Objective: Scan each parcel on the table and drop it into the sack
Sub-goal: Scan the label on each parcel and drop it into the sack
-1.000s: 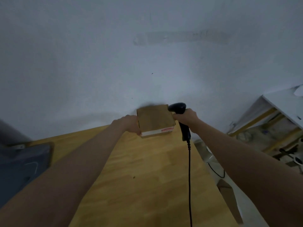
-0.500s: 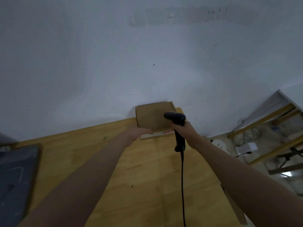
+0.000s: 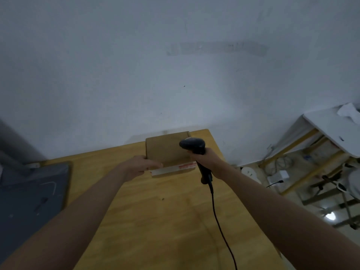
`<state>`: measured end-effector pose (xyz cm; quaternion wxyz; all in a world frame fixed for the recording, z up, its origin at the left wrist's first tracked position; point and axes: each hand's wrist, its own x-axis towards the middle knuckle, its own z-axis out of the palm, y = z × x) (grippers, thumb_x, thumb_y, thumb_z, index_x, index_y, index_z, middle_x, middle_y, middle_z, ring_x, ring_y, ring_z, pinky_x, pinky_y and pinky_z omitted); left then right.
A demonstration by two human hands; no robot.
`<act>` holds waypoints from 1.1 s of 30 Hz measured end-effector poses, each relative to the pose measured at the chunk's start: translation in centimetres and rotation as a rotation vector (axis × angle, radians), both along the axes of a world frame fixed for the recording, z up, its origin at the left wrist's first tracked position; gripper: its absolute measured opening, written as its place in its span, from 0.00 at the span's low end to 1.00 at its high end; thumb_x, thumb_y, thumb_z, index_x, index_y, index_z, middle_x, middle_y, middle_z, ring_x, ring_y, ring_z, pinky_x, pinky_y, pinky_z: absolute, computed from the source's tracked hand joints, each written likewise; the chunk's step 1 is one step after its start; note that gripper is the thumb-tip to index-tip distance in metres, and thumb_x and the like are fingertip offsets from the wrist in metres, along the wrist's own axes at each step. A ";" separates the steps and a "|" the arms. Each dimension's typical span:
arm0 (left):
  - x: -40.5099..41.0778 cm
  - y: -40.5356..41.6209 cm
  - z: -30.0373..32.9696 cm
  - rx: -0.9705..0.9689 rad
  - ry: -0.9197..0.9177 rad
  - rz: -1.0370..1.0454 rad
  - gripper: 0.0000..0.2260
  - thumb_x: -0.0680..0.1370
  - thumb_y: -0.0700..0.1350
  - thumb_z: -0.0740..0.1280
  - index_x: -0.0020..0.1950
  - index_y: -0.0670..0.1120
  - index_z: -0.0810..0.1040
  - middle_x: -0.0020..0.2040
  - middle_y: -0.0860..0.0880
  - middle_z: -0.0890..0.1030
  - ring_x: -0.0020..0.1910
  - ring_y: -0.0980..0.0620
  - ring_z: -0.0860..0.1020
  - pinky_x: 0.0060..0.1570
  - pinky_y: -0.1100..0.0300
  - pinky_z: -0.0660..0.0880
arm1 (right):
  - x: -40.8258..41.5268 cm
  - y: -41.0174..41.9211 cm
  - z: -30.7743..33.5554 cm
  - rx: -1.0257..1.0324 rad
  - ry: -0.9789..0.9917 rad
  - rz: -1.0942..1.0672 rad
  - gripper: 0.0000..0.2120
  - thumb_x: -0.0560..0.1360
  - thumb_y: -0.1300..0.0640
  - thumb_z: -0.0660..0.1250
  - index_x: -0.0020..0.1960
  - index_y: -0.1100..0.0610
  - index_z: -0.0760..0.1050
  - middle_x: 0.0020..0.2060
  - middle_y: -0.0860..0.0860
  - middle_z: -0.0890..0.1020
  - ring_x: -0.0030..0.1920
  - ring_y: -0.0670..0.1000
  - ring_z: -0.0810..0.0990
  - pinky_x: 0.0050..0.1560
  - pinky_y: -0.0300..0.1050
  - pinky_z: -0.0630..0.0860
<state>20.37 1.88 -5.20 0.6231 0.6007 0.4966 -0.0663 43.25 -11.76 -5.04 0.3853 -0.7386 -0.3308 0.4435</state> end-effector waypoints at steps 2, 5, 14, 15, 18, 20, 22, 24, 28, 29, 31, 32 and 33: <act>-2.4 -1.8 1.2 0.005 0.003 -0.024 0.32 0.67 0.56 0.79 0.67 0.49 0.73 0.66 0.53 0.75 0.69 0.51 0.70 0.71 0.54 0.64 | -2.2 -1.8 1.3 0.014 -0.001 0.024 0.11 0.79 0.54 0.70 0.52 0.64 0.78 0.39 0.55 0.74 0.41 0.54 0.74 0.42 0.45 0.70; -6.6 -4.5 2.3 0.019 0.000 -0.038 0.17 0.74 0.52 0.75 0.60 0.53 0.76 0.64 0.54 0.77 0.68 0.51 0.71 0.71 0.54 0.63 | -6.1 -4.6 2.9 0.017 -0.003 0.041 0.08 0.78 0.55 0.69 0.45 0.60 0.77 0.36 0.54 0.75 0.39 0.53 0.74 0.42 0.47 0.71; -21.3 -14.8 3.4 0.027 0.015 -0.100 0.39 0.62 0.61 0.79 0.68 0.47 0.73 0.67 0.51 0.75 0.67 0.50 0.72 0.63 0.59 0.69 | -18.9 -15.0 4.1 -0.025 0.097 0.008 0.20 0.74 0.51 0.73 0.56 0.67 0.79 0.45 0.59 0.79 0.52 0.67 0.82 0.58 0.66 0.80; -22.9 -16.1 3.4 0.031 0.019 -0.107 0.40 0.61 0.61 0.78 0.68 0.47 0.72 0.66 0.52 0.75 0.67 0.50 0.72 0.63 0.59 0.69 | -20.5 -16.3 3.8 -0.038 0.106 0.003 0.22 0.73 0.51 0.74 0.58 0.67 0.79 0.47 0.59 0.79 0.56 0.68 0.81 0.59 0.69 0.77; -27.2 -20.1 2.9 0.027 0.047 -0.135 0.37 0.60 0.62 0.78 0.63 0.49 0.72 0.64 0.53 0.75 0.66 0.52 0.73 0.67 0.56 0.69 | -24.9 -20.1 2.5 -0.071 0.129 0.022 0.23 0.70 0.50 0.74 0.57 0.67 0.79 0.45 0.59 0.79 0.51 0.64 0.81 0.59 0.71 0.76; -29.7 -22.5 2.2 0.041 0.069 -0.132 0.32 0.66 0.60 0.77 0.64 0.49 0.72 0.64 0.53 0.75 0.64 0.52 0.73 0.68 0.55 0.69 | -27.8 -22.6 2.0 -0.070 0.146 0.029 0.22 0.71 0.53 0.74 0.57 0.68 0.78 0.45 0.58 0.78 0.48 0.59 0.79 0.60 0.70 0.75; -32.0 -24.7 1.5 0.059 0.079 -0.124 0.31 0.69 0.60 0.76 0.66 0.49 0.71 0.65 0.53 0.74 0.65 0.52 0.72 0.67 0.54 0.69 | -30.3 -24.8 1.5 -0.086 0.153 0.021 0.17 0.75 0.57 0.72 0.59 0.68 0.77 0.48 0.60 0.78 0.49 0.59 0.78 0.61 0.67 0.77; -34.0 -27.0 1.0 0.062 0.089 -0.113 0.27 0.71 0.58 0.76 0.64 0.50 0.71 0.63 0.54 0.74 0.64 0.52 0.72 0.65 0.55 0.70 | -32.5 -26.7 0.5 -0.094 0.151 0.012 0.16 0.76 0.59 0.71 0.60 0.67 0.77 0.50 0.62 0.79 0.51 0.61 0.80 0.61 0.65 0.78; -36.6 -30.6 -0.6 0.074 0.062 -0.039 0.20 0.74 0.52 0.75 0.61 0.51 0.73 0.60 0.53 0.76 0.57 0.54 0.74 0.58 0.59 0.69 | -35.4 -29.6 -2.1 -0.107 0.184 -0.020 0.12 0.77 0.59 0.71 0.58 0.64 0.79 0.59 0.67 0.79 0.60 0.66 0.79 0.62 0.62 0.78; -37.0 -31.3 -1.2 0.077 0.056 -0.017 0.22 0.73 0.52 0.76 0.64 0.50 0.73 0.61 0.52 0.77 0.57 0.54 0.74 0.57 0.60 0.69 | -36.0 -30.1 -2.8 -0.110 0.192 -0.037 0.11 0.77 0.59 0.71 0.57 0.63 0.79 0.59 0.67 0.79 0.61 0.66 0.78 0.62 0.62 0.78; -37.7 -32.7 -2.6 0.057 0.055 0.023 0.28 0.73 0.50 0.76 0.69 0.48 0.70 0.62 0.52 0.75 0.58 0.53 0.74 0.56 0.60 0.69 | -36.7 -31.2 -4.1 -0.128 0.193 -0.071 0.13 0.77 0.58 0.71 0.57 0.65 0.79 0.58 0.68 0.80 0.60 0.67 0.79 0.62 0.65 0.77; -38.0 -33.4 -3.4 0.043 0.060 0.049 0.31 0.72 0.50 0.77 0.71 0.48 0.68 0.63 0.51 0.74 0.59 0.53 0.73 0.56 0.60 0.69 | -37.0 -31.7 -4.7 -0.145 0.194 -0.081 0.14 0.77 0.58 0.71 0.58 0.66 0.78 0.57 0.68 0.80 0.59 0.67 0.79 0.63 0.66 0.76; -38.2 -34.1 -4.3 0.035 0.071 0.080 0.34 0.71 0.51 0.77 0.73 0.47 0.66 0.66 0.50 0.73 0.60 0.52 0.72 0.56 0.59 0.69 | -37.3 -32.2 -5.3 -0.164 0.195 -0.088 0.14 0.77 0.58 0.71 0.58 0.66 0.78 0.56 0.68 0.80 0.58 0.66 0.80 0.63 0.67 0.75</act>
